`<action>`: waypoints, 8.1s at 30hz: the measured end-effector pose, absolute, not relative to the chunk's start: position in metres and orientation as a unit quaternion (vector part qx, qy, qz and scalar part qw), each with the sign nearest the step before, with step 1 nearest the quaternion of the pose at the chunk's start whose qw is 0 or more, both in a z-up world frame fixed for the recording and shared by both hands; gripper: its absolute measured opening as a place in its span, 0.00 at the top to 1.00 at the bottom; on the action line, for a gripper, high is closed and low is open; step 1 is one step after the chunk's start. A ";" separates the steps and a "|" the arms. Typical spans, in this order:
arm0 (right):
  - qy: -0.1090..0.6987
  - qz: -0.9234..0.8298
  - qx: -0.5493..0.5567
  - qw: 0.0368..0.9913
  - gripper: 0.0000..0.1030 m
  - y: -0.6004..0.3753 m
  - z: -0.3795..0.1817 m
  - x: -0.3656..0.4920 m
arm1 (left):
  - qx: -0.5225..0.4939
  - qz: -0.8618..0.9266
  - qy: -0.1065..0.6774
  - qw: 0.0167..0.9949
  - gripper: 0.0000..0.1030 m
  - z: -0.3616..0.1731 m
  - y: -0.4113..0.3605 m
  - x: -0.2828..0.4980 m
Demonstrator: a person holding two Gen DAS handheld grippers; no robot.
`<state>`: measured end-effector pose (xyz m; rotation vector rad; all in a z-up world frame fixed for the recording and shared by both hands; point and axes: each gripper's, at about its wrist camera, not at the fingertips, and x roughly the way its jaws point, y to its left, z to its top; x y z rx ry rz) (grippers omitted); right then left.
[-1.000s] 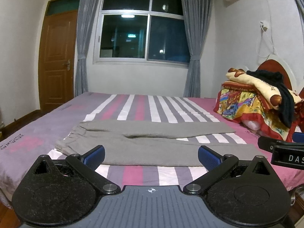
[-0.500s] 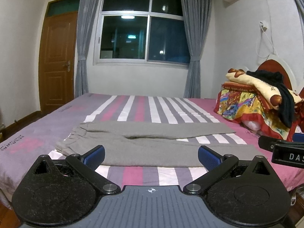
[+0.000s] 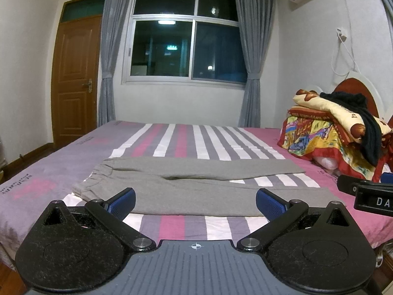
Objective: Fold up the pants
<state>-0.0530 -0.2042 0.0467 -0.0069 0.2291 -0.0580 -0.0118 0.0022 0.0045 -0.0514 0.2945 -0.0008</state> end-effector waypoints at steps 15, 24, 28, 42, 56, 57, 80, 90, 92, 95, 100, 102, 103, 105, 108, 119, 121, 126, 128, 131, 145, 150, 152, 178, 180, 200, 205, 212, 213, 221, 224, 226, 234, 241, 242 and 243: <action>0.114 -0.030 -0.002 0.993 0.00 -0.203 0.047 -0.054 | -0.024 0.000 0.146 0.989 0.00 0.006 0.003 -0.013; 0.109 -0.037 0.004 0.993 0.00 -0.207 0.044 -0.054 | -0.024 0.000 0.145 0.989 0.00 0.006 0.003 -0.013; 0.109 -0.037 0.005 0.993 0.00 -0.207 0.044 -0.054 | -0.024 0.000 0.146 0.989 0.00 0.006 0.002 -0.013; 0.110 -0.037 0.007 0.993 0.00 -0.208 0.043 -0.054 | -0.023 -0.001 0.146 0.989 0.00 0.006 0.002 -0.013; 0.071 0.058 -0.045 0.995 0.00 -0.199 0.076 0.022 | -0.025 0.027 0.120 0.992 0.00 0.032 0.049 0.047; 0.073 0.065 -0.048 0.994 0.00 -0.198 0.079 0.032 | -0.030 0.020 0.122 0.992 0.00 0.034 0.057 0.057; 0.286 0.219 -0.088 0.929 0.43 -0.136 0.010 0.399 | 0.041 0.033 0.325 0.944 0.42 -0.074 0.288 0.438; 0.339 0.306 -0.180 0.871 0.56 -0.108 -0.052 0.547 | 0.056 -0.029 0.386 0.920 0.09 -0.132 0.334 0.568; 0.351 0.319 -0.178 0.862 0.54 -0.115 -0.060 0.569 | 0.045 -0.047 0.386 0.920 0.09 -0.140 0.338 0.583; 0.370 0.349 -0.174 0.843 0.49 -0.123 -0.071 0.596 | 0.009 -0.093 0.398 0.913 0.25 -0.153 0.347 0.602; 0.384 0.390 -0.172 0.819 0.38 -0.130 -0.079 0.618 | -0.043 -0.139 0.420 0.896 0.36 -0.169 0.355 0.629; 0.402 0.412 -0.161 0.802 0.41 -0.131 -0.080 0.627 | -0.053 -0.152 0.428 0.890 0.36 -0.170 0.357 0.631; 0.408 0.413 -0.171 0.796 0.43 -0.129 -0.081 0.628 | -0.059 -0.154 0.433 0.886 0.41 -0.173 0.359 0.632; 0.413 0.415 -0.183 0.790 0.53 -0.123 -0.082 0.630 | -0.044 -0.144 0.438 0.886 0.46 -0.177 0.351 0.638; 0.414 0.411 -0.181 0.792 0.96 -0.120 -0.078 0.629 | -0.006 -0.131 0.438 0.889 0.68 -0.172 0.330 0.638; 0.269 0.389 -0.240 0.848 0.97 -0.138 0.035 0.475 | -0.017 -0.137 0.297 0.945 0.89 -0.074 0.322 0.521; 0.250 0.390 -0.253 0.849 0.97 -0.138 0.046 0.436 | -0.015 -0.144 0.278 0.950 0.89 -0.062 0.317 0.488; 0.234 0.385 -0.250 0.857 0.96 -0.142 0.037 0.353 | -0.008 -0.143 0.275 0.951 0.88 -0.064 0.313 0.405; 0.248 0.376 -0.228 0.863 0.96 -0.143 0.016 0.327 | -0.006 -0.129 0.291 0.948 0.88 -0.079 0.303 0.380; 0.293 0.347 -0.185 0.871 0.85 -0.143 -0.031 0.306 | -0.022 -0.109 0.327 0.938 0.88 -0.112 0.297 0.351; 0.348 0.216 0.159 0.898 0.46 -0.218 -0.050 0.300 | -0.244 -0.031 0.291 0.924 0.50 -0.146 0.327 0.227; 0.387 0.167 0.153 0.894 0.50 -0.193 -0.047 0.332 | -0.333 -0.038 0.298 0.894 0.50 -0.162 0.323 0.237; 0.407 0.126 0.131 0.895 0.49 -0.179 -0.051 0.344 | -0.345 -0.033 0.299 0.889 0.50 -0.166 0.321 0.242; 0.318 0.116 0.150 0.929 0.96 -0.243 -0.111 0.255 | -0.309 -0.028 0.313 0.898 0.76 -0.178 0.323 0.299; 0.320 0.106 0.165 0.927 0.96 -0.243 -0.118 0.251 | -0.332 -0.031 0.297 0.895 0.76 -0.178 0.327 0.292; 0.307 0.118 0.252 0.910 0.96 -0.241 -0.065 0.245 | -0.317 -0.022 0.290 0.903 0.77 -0.150 0.330 0.308; 0.358 0.094 0.234 0.899 0.95 -0.236 -0.101 0.242 | -0.281 -0.007 0.343 0.896 0.77 -0.167 0.333 0.307; 0.341 0.057 0.205 0.916 0.70 -0.237 -0.090 0.236 | -0.244 0.021 0.337 0.909 0.75 -0.145 0.312 0.283; 0.321 0.055 0.200 0.924 0.60 -0.240 -0.081 0.233 | -0.238 0.036 0.335 0.911 0.75 -0.140 0.307 0.277; 0.386 0.006 0.063 0.921 0.39 -0.221 -0.065 0.319 | -0.280 0.078 0.391 0.874 0.42 -0.174 0.268 0.298; 0.413 -0.020 -0.015 0.910 0.74 -0.217 -0.076 0.326 | -0.276 0.091 0.389 0.874 0.38 -0.181 0.261 0.304; 0.405 -0.002 0.007 0.914 0.95 -0.232 -0.069 0.309 | -0.275 0.087 0.395 0.872 0.38 -0.179 0.262 0.305; 0.414 -0.011 0.105 0.904 0.92 -0.299 -0.104 0.237 | -0.287 0.060 0.394 0.871 0.38 -0.180 0.272 0.297; 0.361 0.017 -0.052 0.931 0.68 -0.251 -0.055 0.276 | -0.280 0.061 0.397 0.872 0.38 -0.182 0.270 0.306; 0.372 0.021 -0.089 0.924 0.68 -0.242 -0.059 0.290 | -0.279 0.061 0.398 0.872 0.38 -0.181 0.269 0.306; 0.388 0.028 -0.122 0.913 0.64 -0.234 -0.067 0.304 | -0.278 0.061 0.399 0.872 0.38 -0.181 0.269 0.306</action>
